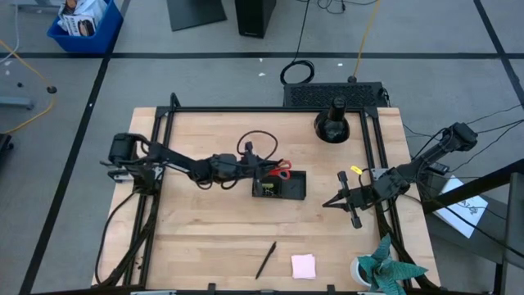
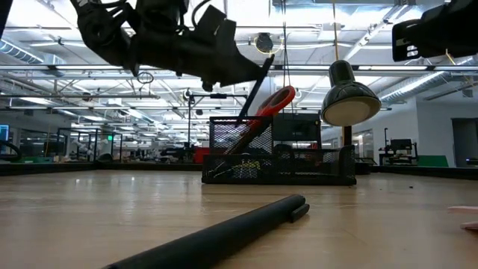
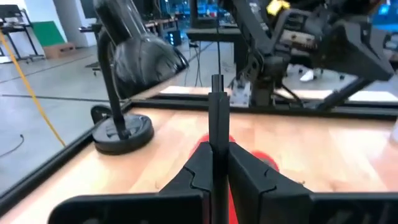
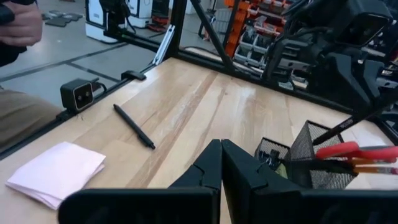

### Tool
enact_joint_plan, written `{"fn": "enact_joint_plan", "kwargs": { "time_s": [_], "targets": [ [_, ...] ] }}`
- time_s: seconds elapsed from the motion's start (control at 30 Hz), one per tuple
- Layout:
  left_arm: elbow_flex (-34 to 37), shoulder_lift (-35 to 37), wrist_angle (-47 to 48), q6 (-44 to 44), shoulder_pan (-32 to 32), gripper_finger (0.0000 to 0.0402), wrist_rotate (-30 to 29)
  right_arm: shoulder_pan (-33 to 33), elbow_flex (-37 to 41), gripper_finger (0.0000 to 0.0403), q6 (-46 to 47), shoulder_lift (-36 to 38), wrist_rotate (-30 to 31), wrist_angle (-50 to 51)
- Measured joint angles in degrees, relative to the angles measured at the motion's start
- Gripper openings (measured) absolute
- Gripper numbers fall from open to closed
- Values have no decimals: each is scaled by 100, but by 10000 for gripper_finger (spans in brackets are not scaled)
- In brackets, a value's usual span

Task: Pick and place office supplies into organizer
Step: Put the black pen into the black desk organizer

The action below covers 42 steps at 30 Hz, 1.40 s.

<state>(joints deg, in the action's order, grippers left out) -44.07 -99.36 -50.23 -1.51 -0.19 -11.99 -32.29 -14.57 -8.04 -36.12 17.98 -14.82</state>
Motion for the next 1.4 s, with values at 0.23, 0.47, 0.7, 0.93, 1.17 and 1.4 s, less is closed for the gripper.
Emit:
{"fn": "enact_joint_plan", "kwargs": {
  "time_s": [0.23,0.47,0.7,0.93,1.17,1.4],
  "targets": [
    [0,-58,398,-189,87,30,100,0,0,0,58,-2,-2,18],
    [0,-58,530,-246,173,30,213,0,0,0,178,0,-4,16],
    [0,-58,569,-272,170,30,573,0,0,0,285,0,-9,16],
    [241,-61,302,-133,219,31,601,0,0,0,402,0,-24,12],
    [752,-65,-698,14,208,31,514,0,0,0,421,0,-26,10],
    [772,-65,-737,-21,210,31,500,0,0,0,295,0,-28,-144]
  ]
}}
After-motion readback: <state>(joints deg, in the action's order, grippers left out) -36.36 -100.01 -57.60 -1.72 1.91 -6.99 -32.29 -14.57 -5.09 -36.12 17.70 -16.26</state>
